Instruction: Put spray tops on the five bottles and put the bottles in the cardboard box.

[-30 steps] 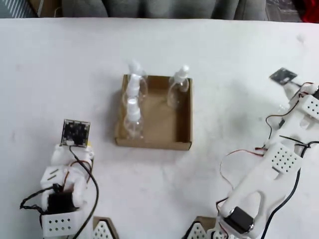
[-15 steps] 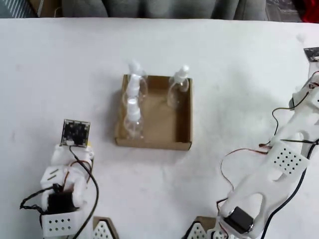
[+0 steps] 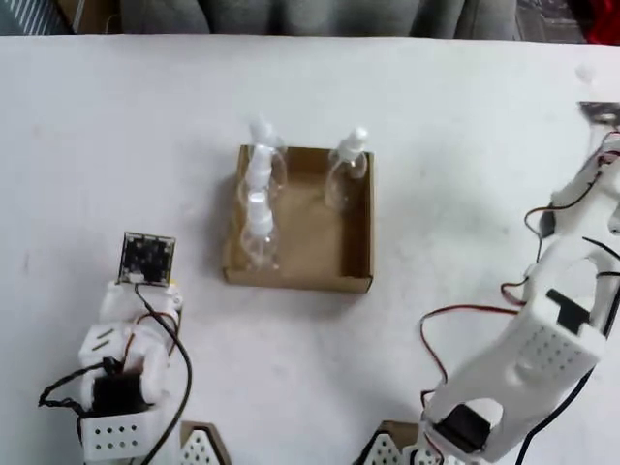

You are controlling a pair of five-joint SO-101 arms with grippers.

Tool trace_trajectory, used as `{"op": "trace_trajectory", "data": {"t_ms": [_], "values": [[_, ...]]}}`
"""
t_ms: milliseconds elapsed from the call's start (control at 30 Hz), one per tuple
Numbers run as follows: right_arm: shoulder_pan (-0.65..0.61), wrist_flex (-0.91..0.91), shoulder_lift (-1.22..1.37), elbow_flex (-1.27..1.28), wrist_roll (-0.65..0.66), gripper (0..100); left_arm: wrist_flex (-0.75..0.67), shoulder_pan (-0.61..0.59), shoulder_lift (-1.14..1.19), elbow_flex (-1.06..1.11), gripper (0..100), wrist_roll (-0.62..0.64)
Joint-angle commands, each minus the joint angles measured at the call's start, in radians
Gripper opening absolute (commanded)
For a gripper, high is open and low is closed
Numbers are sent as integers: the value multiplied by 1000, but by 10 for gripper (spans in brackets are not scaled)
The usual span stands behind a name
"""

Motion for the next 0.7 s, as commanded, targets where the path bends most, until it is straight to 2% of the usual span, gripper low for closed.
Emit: {"op": "trace_trajectory", "data": {"t_ms": [0, 133, 367, 467, 567, 667], "values": [[-33, 27, -150, 84, -5, 16, -64, -12, -10, -2, 20, 37], [-38, 27, -189, 140, -3, 16, -31, -13, -5, -57, 20, 41], [-28, 27, -188, 181, -3, 16, 190, -101, -2, -345, 20, 40], [-36, 27, -188, 199, -3, 16, 272, -110, 1, -450, 20, -18], [-45, 21, -188, 199, -3, 16, 316, -110, 68, -529, 20, -46], [-58, 13, -188, 199, -3, 16, 299, -128, 219, -609, 20, -46]]}}
